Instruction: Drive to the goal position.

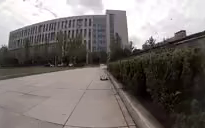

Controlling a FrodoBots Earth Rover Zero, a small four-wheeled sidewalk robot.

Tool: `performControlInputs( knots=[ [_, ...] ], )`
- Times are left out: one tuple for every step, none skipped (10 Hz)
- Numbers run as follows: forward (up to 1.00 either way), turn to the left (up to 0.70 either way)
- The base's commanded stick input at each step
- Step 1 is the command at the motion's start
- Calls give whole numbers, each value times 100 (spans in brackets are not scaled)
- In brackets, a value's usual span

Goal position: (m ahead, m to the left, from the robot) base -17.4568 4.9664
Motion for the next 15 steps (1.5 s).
performControlInputs(
  knots=[
    [7, 0],
    [8, 0],
    [13, 0],
    [20, 0],
    [62, 3],
    [67, 24],
    [62, 30],
    [22, 4],
    [12, 1],
    [6, 0],
    [5, 0],
    [5, 0],
    [6, 0],
    [6, 0],
    [6, 0]
  ],
)
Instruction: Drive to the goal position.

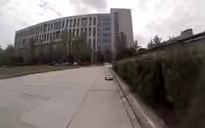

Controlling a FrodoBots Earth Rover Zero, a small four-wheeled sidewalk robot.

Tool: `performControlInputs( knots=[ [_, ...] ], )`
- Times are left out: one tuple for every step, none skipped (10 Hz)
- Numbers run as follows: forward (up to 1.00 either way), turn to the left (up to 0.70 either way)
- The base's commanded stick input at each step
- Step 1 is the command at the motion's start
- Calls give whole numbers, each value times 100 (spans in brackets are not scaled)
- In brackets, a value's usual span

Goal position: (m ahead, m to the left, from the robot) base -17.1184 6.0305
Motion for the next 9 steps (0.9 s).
performControlInputs(
  knots=[
    [6, 0],
    [6, 0],
    [7, 0],
    [7, 0],
    [4, 0],
    [4, 0],
    [5, 0],
    [7, 0],
    [47, 14]
  ],
)
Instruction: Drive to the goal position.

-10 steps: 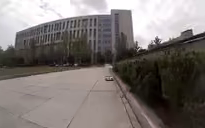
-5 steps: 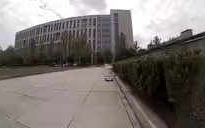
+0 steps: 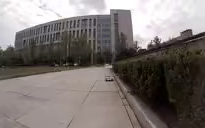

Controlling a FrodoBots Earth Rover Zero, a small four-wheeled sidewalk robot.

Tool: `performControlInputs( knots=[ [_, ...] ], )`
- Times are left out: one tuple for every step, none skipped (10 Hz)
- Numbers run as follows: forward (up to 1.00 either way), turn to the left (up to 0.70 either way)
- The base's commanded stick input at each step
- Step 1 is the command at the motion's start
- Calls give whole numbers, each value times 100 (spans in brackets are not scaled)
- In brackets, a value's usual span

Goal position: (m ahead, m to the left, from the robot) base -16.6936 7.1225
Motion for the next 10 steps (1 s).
performControlInputs(
  knots=[
    [70, 35],
    [70, 35],
    [70, 35],
    [70, 35],
    [70, 35],
    [70, 35],
    [70, 35],
    [70, 35],
    [70, 35],
    [70, 35]
  ],
)
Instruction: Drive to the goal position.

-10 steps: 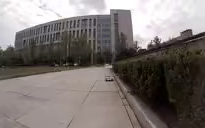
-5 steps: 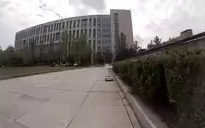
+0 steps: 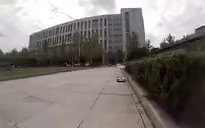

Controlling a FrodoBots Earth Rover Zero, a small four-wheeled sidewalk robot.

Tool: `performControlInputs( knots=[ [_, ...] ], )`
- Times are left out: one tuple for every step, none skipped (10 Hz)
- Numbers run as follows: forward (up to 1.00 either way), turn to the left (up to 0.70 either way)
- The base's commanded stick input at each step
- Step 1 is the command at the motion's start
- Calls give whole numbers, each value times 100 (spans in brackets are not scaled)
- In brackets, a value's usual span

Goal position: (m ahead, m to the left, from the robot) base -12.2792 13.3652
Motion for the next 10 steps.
performControlInputs(
  knots=[
    [70, 35],
    [70, 35],
    [70, 35],
    [70, 35],
    [70, 35],
    [70, 35],
    [70, 35],
    [70, 35],
    [70, 35],
    [70, 35]
  ],
)
